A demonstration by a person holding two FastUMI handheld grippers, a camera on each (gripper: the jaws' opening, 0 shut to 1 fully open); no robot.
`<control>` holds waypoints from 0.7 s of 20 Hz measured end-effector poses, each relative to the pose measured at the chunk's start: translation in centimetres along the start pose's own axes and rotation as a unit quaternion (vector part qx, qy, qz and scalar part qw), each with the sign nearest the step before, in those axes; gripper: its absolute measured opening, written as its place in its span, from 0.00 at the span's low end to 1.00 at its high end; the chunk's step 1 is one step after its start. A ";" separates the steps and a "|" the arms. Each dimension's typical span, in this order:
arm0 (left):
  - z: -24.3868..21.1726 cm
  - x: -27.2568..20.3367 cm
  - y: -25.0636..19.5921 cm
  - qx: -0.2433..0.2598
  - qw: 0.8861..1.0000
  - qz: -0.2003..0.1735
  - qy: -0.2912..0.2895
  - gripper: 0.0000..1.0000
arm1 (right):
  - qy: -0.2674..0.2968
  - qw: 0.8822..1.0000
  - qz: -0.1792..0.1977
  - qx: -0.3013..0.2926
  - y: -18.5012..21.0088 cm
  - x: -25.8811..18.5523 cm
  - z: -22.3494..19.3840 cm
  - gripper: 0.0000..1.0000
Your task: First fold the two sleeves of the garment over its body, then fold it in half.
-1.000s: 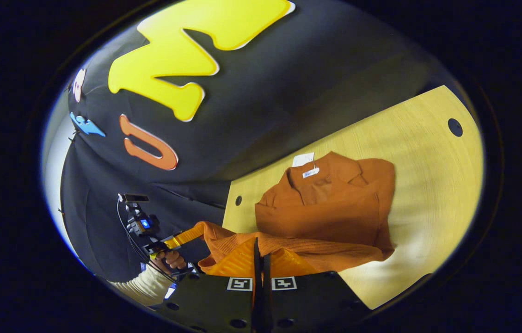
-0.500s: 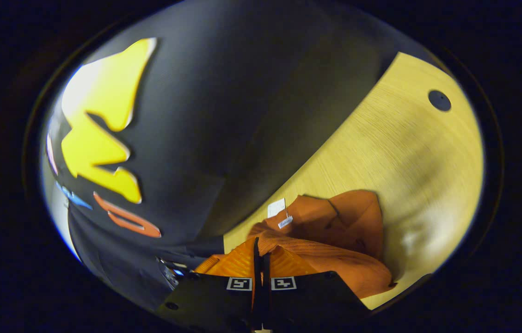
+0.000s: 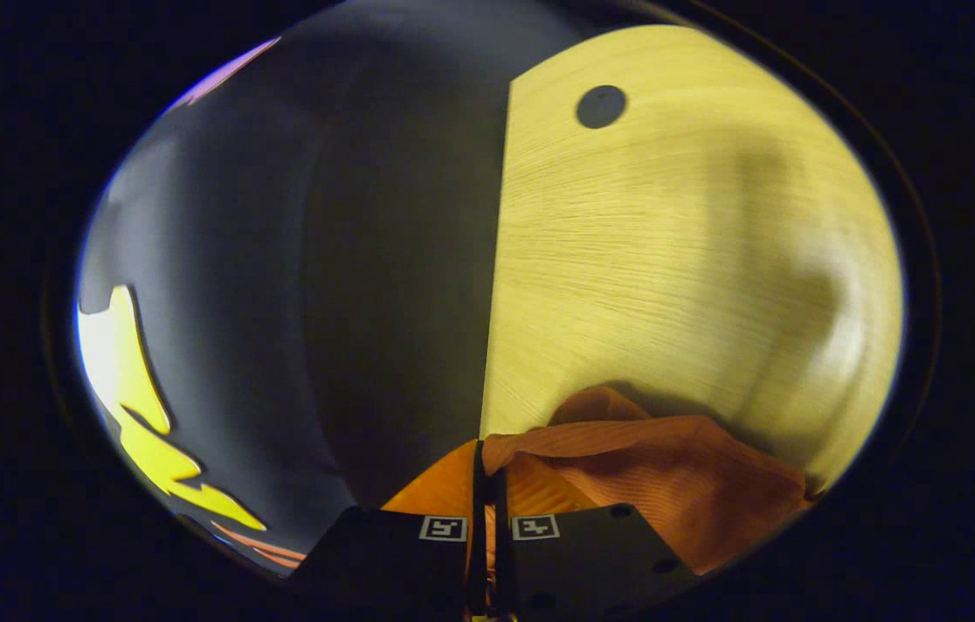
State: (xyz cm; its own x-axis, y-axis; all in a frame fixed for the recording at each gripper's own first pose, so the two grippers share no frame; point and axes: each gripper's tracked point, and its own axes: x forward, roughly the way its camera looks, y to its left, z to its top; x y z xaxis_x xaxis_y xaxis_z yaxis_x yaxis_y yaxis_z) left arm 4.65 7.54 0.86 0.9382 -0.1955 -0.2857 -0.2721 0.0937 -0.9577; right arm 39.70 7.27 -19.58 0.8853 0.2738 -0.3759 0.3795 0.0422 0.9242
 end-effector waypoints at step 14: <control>1.3 1.0 0.2 0.036 0.999 0.029 0.028 0.67 | 0.053 0.997 0.007 -0.063 1.1 -0.9 -0.9 0.69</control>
State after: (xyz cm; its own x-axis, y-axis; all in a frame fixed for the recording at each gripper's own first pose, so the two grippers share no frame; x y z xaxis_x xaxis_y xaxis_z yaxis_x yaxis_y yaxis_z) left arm 5.80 8.65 0.48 0.9069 -0.2426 -0.3446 -0.3083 0.1753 -0.9350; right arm 39.11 7.99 -18.14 0.8540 0.3750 -0.3607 0.3250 0.1570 0.9326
